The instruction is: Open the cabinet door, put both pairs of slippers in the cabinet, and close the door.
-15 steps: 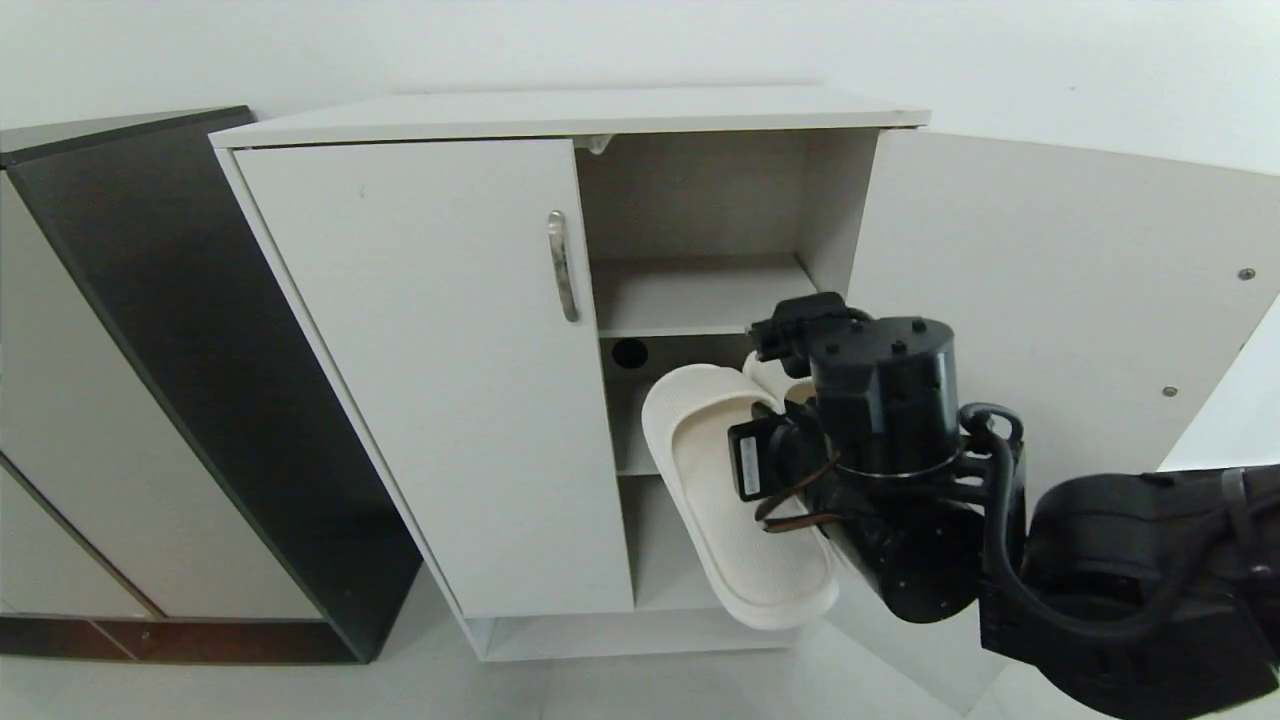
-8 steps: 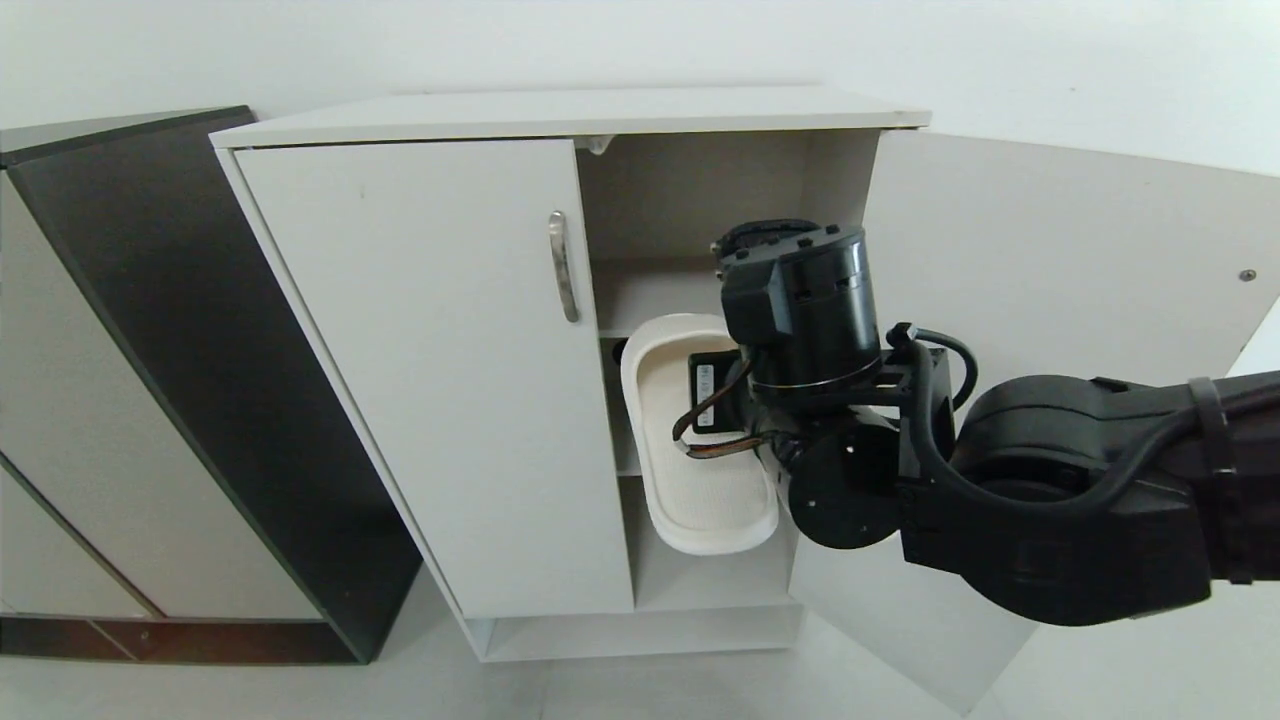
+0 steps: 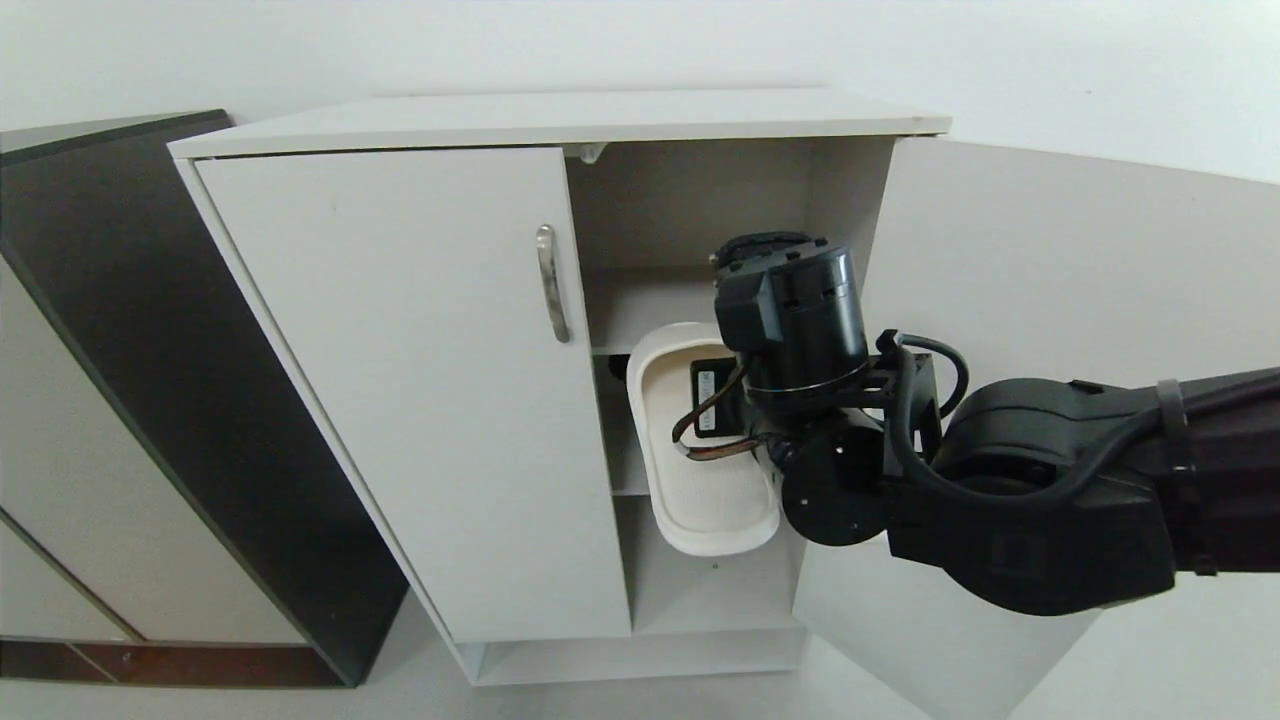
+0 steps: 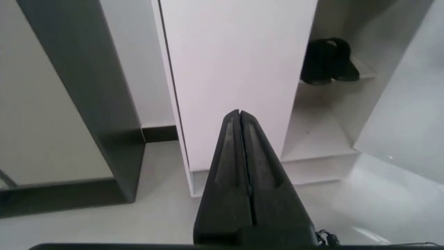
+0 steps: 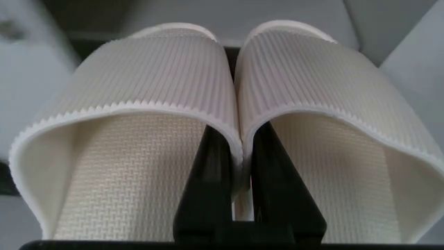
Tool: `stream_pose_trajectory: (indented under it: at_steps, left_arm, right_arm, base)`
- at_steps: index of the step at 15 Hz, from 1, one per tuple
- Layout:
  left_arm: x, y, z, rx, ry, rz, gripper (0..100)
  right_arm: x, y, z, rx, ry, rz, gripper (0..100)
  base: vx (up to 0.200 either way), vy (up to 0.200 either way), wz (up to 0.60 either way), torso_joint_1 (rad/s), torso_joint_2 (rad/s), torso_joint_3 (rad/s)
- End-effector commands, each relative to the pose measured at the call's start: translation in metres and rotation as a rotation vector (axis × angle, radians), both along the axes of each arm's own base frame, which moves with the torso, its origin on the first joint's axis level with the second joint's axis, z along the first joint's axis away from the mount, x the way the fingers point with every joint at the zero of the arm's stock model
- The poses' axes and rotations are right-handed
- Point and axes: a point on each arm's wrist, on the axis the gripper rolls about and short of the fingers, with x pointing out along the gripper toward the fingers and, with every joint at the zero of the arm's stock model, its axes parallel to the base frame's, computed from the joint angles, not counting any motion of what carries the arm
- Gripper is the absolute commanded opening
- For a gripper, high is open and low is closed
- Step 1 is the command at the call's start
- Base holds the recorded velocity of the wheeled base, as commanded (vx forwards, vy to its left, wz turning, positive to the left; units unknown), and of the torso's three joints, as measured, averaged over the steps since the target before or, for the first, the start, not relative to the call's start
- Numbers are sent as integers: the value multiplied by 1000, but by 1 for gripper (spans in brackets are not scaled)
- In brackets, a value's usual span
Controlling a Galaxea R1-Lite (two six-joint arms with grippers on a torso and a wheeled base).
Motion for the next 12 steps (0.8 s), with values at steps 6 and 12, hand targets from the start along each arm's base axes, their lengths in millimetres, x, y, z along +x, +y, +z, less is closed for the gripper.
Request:
stream_pose_trajectory:
  at_steps: [6,12]
  left_arm:
    - [0,0,0,0,0,1,0]
    - [0,0,0,0,0,1,0]
  right_arm:
    - [2,1,-3,-7,4,1,0]
    - [4,5,-13,-26,18,-1,0]
  base:
    - [200,0,0,2,2,4]
    - [133,0,0,2,2,2]
